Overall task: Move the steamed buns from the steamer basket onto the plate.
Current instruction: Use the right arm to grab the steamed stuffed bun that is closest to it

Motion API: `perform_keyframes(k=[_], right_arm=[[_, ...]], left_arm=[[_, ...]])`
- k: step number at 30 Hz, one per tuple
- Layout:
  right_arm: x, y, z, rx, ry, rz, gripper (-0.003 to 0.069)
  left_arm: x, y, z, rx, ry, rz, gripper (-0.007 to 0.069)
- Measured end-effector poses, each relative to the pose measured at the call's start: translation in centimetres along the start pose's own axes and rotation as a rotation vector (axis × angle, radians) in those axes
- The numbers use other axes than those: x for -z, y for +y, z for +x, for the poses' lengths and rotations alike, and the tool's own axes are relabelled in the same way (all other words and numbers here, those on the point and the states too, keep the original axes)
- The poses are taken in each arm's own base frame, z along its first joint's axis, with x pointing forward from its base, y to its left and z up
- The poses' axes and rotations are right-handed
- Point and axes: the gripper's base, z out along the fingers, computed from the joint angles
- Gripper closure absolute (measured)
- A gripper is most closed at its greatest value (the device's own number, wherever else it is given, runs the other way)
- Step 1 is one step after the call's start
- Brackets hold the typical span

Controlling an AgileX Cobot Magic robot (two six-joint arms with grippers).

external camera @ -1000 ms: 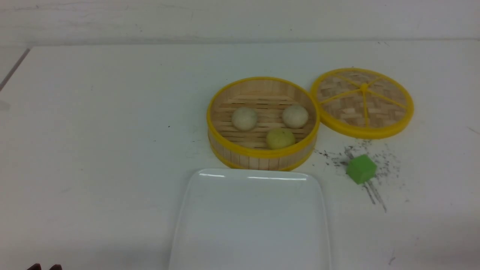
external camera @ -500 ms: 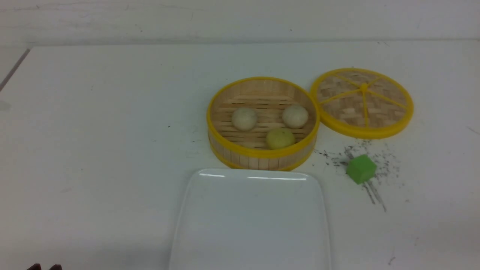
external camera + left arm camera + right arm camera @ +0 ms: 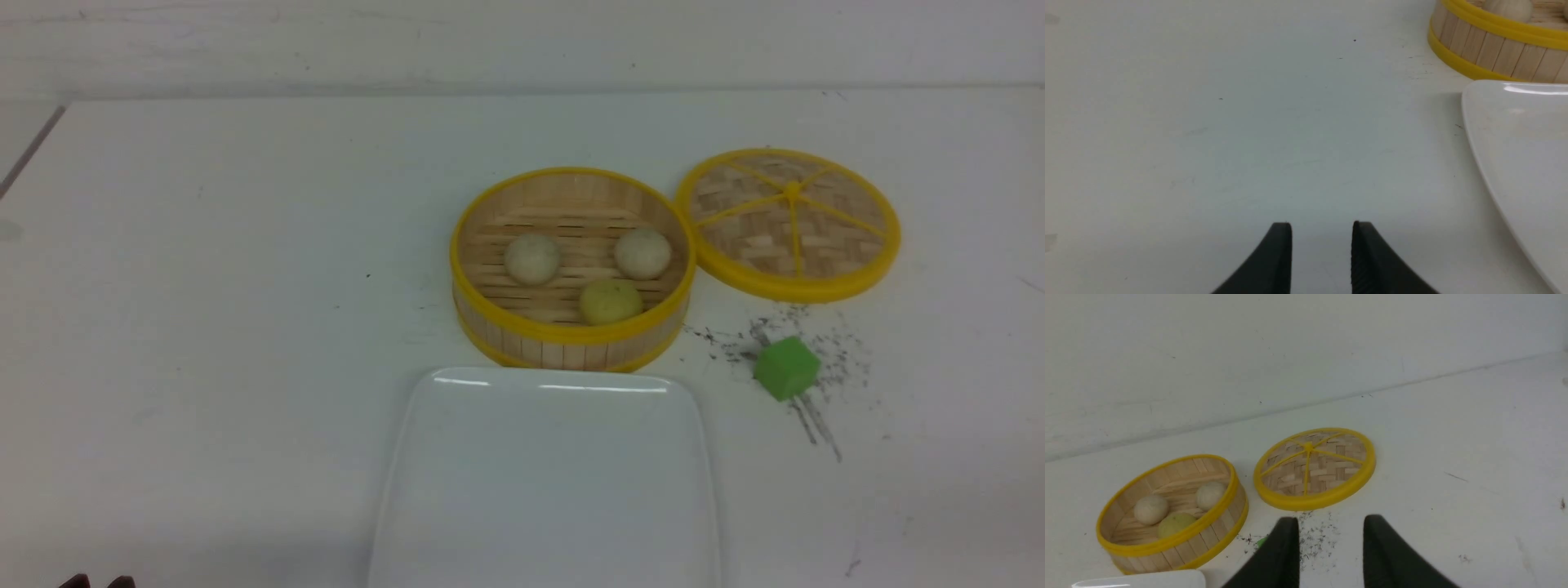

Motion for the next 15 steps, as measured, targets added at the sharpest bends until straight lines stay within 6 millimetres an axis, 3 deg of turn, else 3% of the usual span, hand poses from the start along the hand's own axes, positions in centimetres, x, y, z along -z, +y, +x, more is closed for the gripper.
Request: perform_keyframes(k=[15], right_arm=[[0.01, -0.31, -0.06, 0.048, -0.005, 0.034, 0.0416]], left_arm=[[0.0, 0.0, 0.0, 0.0, 0.0, 0.0, 0.0384]])
